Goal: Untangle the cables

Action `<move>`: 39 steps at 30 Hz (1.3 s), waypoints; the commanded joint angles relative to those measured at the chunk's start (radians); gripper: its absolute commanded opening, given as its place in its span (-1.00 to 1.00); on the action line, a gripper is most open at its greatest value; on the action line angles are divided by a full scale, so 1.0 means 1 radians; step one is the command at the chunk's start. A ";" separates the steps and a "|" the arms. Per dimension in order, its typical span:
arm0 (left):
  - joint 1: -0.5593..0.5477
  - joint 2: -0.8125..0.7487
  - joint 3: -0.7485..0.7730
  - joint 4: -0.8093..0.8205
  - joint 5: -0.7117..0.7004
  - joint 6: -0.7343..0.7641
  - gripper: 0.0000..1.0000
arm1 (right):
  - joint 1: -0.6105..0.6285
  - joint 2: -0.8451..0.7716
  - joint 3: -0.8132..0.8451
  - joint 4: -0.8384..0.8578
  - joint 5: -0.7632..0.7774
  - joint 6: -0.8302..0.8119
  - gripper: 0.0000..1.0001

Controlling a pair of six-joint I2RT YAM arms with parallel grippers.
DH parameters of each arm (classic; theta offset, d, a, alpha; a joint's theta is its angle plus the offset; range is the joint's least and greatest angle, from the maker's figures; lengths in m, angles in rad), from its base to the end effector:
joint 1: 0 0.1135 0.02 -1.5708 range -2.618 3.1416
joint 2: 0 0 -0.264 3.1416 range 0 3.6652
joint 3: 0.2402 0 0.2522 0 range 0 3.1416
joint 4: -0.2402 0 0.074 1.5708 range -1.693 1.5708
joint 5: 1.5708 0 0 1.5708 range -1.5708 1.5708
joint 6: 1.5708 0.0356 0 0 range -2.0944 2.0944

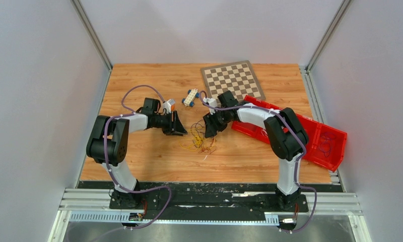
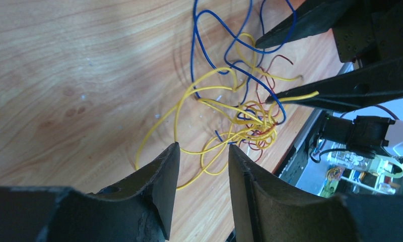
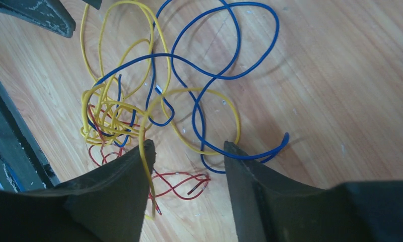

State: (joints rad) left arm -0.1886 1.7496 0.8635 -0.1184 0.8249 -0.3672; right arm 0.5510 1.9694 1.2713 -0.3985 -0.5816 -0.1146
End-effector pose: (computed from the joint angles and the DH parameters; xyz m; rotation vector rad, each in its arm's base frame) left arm 0.3104 -0.0859 0.1387 0.0956 2.5594 -1.2718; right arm 0.3272 0.2240 0.1530 -1.0514 2.4525 0.9168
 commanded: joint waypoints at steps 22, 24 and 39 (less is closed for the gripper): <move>0.040 -0.259 -0.019 0.118 0.165 -0.128 -1.00 | -0.003 0.031 -0.103 0.100 0.132 0.008 -0.38; 0.064 -0.373 0.012 0.055 0.207 -0.111 -1.00 | -0.003 0.025 -0.117 0.101 0.141 0.005 -0.39; 0.166 -0.650 0.586 -0.117 0.330 -0.173 -1.00 | -0.002 0.000 -0.156 0.096 0.179 -0.008 -1.00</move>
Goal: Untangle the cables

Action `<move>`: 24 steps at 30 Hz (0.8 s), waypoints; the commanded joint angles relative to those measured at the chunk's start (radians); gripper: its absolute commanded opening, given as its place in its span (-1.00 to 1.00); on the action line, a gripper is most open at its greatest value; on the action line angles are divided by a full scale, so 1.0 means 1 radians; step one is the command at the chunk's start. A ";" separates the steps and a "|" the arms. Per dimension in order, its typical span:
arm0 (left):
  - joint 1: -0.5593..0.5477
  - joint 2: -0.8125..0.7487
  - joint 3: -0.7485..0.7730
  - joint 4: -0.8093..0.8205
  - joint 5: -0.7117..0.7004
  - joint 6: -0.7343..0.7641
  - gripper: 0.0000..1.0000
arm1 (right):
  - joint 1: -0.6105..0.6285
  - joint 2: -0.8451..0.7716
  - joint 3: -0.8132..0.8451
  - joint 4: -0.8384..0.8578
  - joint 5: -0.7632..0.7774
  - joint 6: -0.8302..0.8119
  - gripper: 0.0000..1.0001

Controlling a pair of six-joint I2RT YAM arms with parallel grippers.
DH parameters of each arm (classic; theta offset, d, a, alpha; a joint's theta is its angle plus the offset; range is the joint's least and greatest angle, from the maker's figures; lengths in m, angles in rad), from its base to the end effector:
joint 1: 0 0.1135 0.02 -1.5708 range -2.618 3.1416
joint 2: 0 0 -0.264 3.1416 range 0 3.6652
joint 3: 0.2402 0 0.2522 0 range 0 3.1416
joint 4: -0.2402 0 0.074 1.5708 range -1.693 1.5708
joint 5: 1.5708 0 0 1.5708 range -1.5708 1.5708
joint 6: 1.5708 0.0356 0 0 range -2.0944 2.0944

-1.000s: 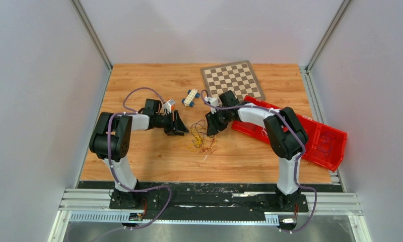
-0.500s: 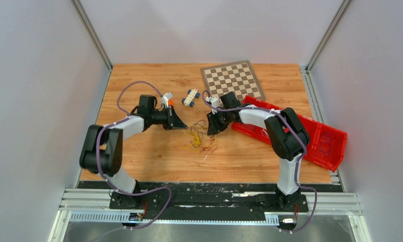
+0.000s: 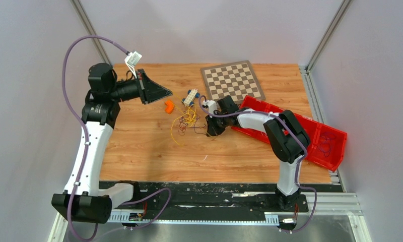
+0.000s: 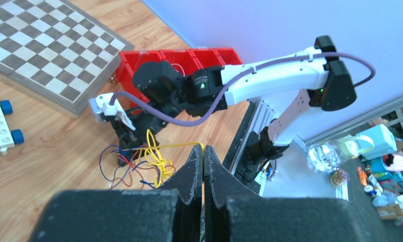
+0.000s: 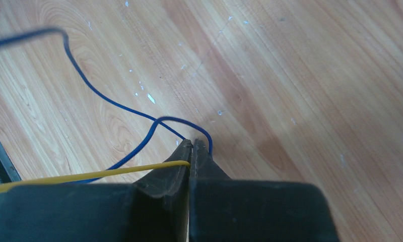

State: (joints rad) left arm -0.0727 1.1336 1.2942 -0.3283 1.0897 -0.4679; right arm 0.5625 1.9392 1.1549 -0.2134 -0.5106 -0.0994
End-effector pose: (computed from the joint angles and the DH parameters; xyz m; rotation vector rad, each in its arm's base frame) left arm 0.2267 -0.0482 0.4360 0.4993 1.7651 -1.3219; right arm 0.3188 0.2215 0.1410 -1.0259 2.3754 0.8298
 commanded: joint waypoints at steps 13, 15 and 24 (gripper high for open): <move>0.252 0.167 0.597 0.430 0.060 -0.427 -1.00 | -0.013 0.038 -0.031 -0.129 0.118 -0.028 -0.64; 0.285 0.205 0.664 0.490 0.038 -0.494 -1.00 | -0.013 0.034 -0.032 -0.138 0.114 -0.032 -0.61; 0.331 0.353 1.027 0.463 -0.043 -0.460 -1.00 | -0.014 0.008 -0.044 -0.154 0.071 -0.054 -0.07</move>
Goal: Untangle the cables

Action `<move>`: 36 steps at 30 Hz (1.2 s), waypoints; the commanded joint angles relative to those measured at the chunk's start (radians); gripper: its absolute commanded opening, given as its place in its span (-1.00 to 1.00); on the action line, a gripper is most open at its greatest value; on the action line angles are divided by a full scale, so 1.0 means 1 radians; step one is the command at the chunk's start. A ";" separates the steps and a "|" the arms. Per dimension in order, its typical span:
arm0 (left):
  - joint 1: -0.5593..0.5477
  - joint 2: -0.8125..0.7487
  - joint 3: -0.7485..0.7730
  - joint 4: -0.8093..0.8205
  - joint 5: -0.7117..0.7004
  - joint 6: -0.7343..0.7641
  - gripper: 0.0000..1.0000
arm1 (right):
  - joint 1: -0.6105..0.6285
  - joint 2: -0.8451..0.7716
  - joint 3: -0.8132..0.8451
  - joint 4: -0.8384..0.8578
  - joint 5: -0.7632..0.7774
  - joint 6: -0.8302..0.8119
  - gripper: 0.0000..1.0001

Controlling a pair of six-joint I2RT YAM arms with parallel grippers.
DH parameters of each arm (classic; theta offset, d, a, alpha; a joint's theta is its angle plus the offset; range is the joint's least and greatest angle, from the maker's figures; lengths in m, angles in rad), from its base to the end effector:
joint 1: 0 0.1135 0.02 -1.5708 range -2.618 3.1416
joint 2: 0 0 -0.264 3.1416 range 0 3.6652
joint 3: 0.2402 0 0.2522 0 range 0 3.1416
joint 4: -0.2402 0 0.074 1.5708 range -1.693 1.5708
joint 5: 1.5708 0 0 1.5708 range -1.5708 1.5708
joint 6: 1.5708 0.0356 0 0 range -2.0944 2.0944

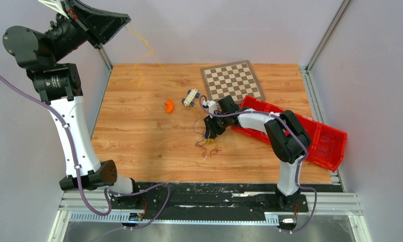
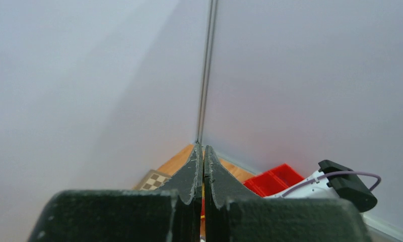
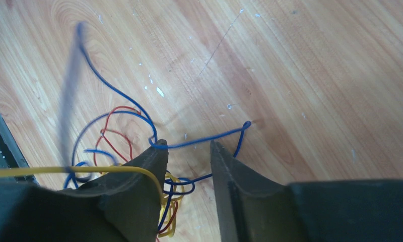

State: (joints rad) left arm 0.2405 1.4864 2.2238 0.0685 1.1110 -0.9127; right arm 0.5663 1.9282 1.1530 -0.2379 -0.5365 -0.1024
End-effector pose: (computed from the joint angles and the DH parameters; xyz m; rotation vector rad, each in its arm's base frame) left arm 0.2027 0.0169 0.6505 0.5329 1.1959 -1.0011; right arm 0.3149 0.2217 0.1435 -1.0431 2.3812 0.8639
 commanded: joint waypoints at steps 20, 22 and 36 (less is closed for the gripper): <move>0.152 -0.307 -0.716 -0.143 -0.107 0.185 -1.00 | -0.050 -0.153 -0.007 -0.225 -0.177 -0.132 -0.95; 0.174 -0.359 -0.850 -0.257 -0.100 0.337 -1.00 | -0.049 -0.167 0.010 -0.260 -0.238 -0.152 -1.00; 0.165 -0.265 -1.040 -1.099 0.082 1.443 0.85 | -0.036 -0.176 0.100 -0.390 -0.370 -0.278 -1.00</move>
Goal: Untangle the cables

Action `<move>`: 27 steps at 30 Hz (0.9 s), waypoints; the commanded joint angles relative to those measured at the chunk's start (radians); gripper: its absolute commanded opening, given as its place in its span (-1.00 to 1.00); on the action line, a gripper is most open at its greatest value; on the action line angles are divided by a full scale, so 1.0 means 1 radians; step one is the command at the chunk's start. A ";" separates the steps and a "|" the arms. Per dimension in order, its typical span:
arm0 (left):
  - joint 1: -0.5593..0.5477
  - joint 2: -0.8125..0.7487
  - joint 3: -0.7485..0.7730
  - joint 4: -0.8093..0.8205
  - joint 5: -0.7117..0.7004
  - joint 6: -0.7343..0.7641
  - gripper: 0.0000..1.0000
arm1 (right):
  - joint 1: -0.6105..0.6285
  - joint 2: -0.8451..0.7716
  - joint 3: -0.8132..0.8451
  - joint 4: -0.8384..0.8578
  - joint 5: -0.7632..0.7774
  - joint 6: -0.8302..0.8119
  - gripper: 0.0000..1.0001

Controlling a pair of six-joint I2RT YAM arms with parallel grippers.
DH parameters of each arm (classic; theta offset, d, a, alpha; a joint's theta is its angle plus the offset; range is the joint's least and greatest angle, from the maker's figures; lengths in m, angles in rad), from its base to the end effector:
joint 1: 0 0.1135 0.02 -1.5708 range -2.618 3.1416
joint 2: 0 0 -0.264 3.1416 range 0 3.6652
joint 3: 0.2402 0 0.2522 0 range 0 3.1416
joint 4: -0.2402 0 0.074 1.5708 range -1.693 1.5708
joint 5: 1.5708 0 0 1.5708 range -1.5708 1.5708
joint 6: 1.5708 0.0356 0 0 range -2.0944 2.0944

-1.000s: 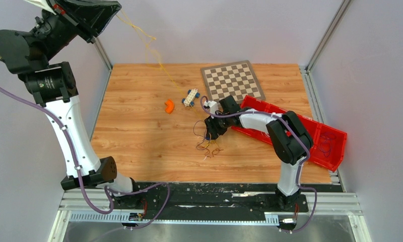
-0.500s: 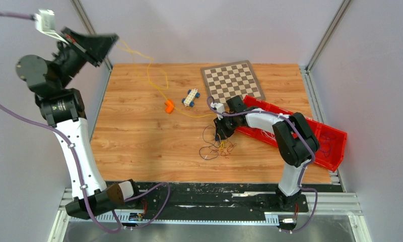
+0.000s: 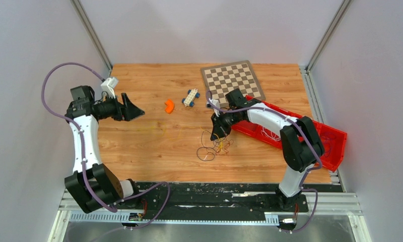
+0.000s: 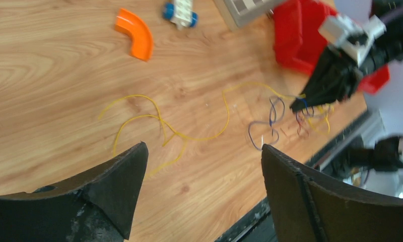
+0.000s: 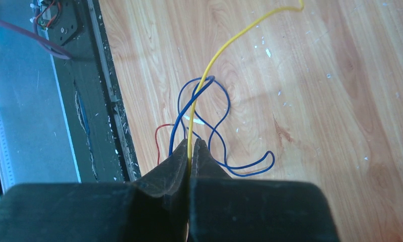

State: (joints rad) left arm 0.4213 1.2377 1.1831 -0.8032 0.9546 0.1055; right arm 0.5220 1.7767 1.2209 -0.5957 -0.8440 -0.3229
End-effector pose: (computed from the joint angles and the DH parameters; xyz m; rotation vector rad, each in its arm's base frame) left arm 0.2340 0.0730 0.3380 0.0691 2.1320 -0.8429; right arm 0.2931 0.1993 0.2044 -1.2750 2.2389 1.2001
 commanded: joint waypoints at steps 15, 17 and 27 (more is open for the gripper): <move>-0.631 -0.267 -0.518 0.568 -0.114 0.768 0.57 | 0.049 -0.092 0.035 -0.029 -0.115 -0.179 -1.00; -0.698 -0.257 -0.561 0.634 -0.166 0.808 0.44 | 0.067 -0.105 0.037 -0.029 -0.115 -0.191 -1.00; -0.846 -0.101 -0.550 0.825 -0.241 0.823 0.32 | 0.160 -0.122 0.076 -0.029 -0.091 -0.196 -1.00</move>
State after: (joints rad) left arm -0.3862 1.0935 0.5976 -0.1150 0.7387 0.9047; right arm 0.6609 1.6886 1.2411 -0.6403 -0.9077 -0.4866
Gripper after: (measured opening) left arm 0.670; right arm 0.010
